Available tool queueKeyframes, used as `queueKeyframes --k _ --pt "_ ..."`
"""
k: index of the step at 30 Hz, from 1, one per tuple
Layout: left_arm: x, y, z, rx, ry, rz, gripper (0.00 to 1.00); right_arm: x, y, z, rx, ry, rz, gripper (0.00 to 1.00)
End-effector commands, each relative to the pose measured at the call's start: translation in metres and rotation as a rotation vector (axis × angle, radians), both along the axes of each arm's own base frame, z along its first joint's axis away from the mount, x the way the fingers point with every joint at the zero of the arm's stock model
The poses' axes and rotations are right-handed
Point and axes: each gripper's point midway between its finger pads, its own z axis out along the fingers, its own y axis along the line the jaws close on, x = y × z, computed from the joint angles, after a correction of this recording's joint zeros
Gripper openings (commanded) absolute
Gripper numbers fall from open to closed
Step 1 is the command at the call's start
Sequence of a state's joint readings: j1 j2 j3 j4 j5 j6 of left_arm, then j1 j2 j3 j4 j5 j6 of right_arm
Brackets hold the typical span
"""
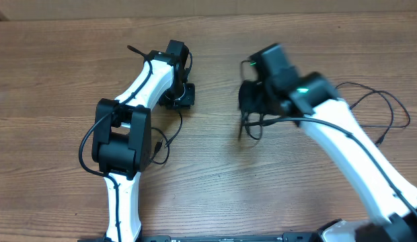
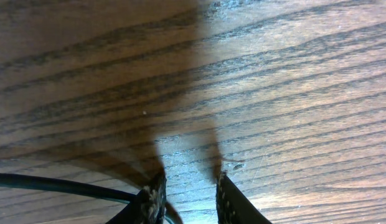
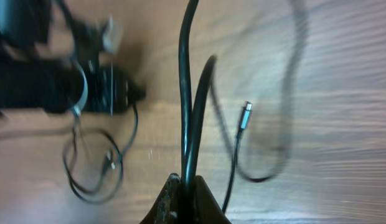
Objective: Untangle cables
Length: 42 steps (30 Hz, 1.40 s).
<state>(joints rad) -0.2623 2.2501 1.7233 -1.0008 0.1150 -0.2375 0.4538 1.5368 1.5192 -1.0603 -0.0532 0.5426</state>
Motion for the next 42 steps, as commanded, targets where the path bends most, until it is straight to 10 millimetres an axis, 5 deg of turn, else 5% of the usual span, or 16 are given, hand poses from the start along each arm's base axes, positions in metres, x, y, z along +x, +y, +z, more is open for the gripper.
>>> queueKeyframes --k 1,7,11,22,34,39,41,42 --pt "-0.002 0.002 -0.004 0.016 0.007 0.013 0.27 0.004 -0.038 0.042 0.033 -0.116 -0.099 0.04" --pt "-0.001 0.002 -0.004 0.016 0.007 0.013 0.27 0.001 -0.117 0.083 0.062 -0.222 -0.317 0.04" --pt "-0.001 0.002 -0.004 0.016 0.006 0.013 0.27 -0.011 -0.159 0.092 0.05 -0.234 -0.436 0.04" --pt "-0.001 0.002 -0.004 0.016 0.006 0.013 0.28 -0.008 -0.24 0.061 -0.038 -0.13 -0.681 0.04" --pt "-0.001 0.002 -0.004 0.016 0.005 0.013 0.29 0.064 -0.267 -0.026 -0.077 0.002 -0.714 0.04" --pt "-0.001 0.002 -0.004 0.016 0.005 0.013 0.31 0.083 -0.271 -0.043 -0.077 -0.002 -0.714 0.04" --pt "-0.001 0.002 -0.004 0.016 0.005 0.013 0.31 0.089 -0.273 -0.044 -0.075 -0.02 -0.717 0.11" --pt "-0.001 0.002 -0.004 0.016 0.004 0.013 0.31 0.092 -0.274 -0.044 -0.074 -0.029 -0.717 0.24"
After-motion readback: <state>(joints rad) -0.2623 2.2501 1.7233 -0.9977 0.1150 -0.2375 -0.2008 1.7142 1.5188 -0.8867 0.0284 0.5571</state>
